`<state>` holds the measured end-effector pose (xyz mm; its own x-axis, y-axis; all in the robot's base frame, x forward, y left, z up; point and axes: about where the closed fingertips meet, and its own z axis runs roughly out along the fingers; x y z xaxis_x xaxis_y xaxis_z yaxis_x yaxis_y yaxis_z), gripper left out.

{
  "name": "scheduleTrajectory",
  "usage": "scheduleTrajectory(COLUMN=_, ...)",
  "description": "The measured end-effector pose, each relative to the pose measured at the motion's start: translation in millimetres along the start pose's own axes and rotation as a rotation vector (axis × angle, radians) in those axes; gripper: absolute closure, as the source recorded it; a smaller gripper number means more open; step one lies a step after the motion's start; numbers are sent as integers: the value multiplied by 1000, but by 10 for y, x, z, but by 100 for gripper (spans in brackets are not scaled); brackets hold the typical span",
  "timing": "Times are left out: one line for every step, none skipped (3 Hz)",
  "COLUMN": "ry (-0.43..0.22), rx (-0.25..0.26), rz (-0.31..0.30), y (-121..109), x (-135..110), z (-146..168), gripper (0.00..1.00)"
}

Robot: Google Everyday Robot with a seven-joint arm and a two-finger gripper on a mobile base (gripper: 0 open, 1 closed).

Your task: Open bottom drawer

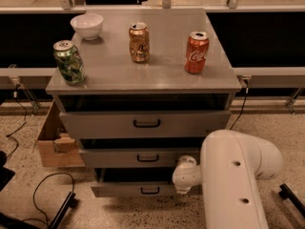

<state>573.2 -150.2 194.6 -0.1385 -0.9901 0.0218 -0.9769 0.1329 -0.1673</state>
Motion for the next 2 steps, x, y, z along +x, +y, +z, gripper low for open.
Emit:
scheduleTrajectory(ry=0, rx=-2, rz=0, y=12, x=2, z=10, gripper=69)
scheduleTrajectory(ry=1, rx=-5, rz=0, y=27, x=5, z=21, gripper=46)
